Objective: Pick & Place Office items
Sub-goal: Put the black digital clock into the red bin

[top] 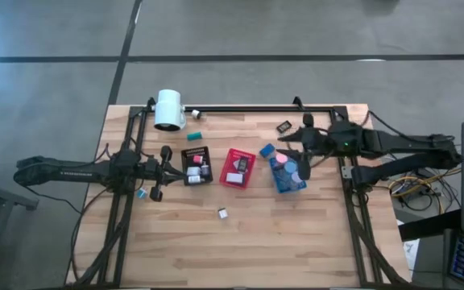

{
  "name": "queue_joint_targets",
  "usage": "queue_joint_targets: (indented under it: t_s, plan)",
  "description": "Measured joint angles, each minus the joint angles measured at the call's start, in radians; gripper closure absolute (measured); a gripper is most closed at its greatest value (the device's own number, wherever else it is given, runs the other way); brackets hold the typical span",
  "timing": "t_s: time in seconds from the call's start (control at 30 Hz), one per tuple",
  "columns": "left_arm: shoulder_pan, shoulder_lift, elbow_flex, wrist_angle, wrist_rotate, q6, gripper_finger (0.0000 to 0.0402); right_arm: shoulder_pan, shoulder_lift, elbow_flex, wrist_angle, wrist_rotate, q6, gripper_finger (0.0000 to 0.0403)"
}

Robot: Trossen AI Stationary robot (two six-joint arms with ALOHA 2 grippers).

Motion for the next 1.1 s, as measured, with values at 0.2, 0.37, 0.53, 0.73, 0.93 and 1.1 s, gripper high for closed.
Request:
queue_joint_targets:
  t_s: [0.2,0.37,0.53,0.73,0.93,1.1]
  plan:
    - [0.0,-0.003,0.005,0.0,-0.055,0.024,0.0367,-0.002,-0.123,-0.277,0.367,-0.068,0.001,0.0354]
    - [0.002,-0.002,0.053,-0.057,-0.112,0.055,0.0376,-0.001,-0.177,-0.453,0.583,-0.115,0.015,0.039]
    - [0.018,0.006,0.178,-0.239,-0.135,0.114,0.0397,-0.009,-0.188,-0.593,0.76,-0.11,0.032,0.039]
    - [0.025,0.026,0.259,-0.294,-0.134,0.22,0.0396,-0.009,-0.181,-0.706,0.943,-0.112,-0.006,0.039]
    - [0.027,0.034,0.274,-0.293,-0.132,0.236,0.0398,-0.009,-0.174,-0.812,1.071,-0.114,0.008,0.039]
    - [0.061,0.036,0.274,-0.292,-0.087,0.236,0.0398,-0.017,-0.182,-0.872,1.111,-0.119,0.025,0.039]
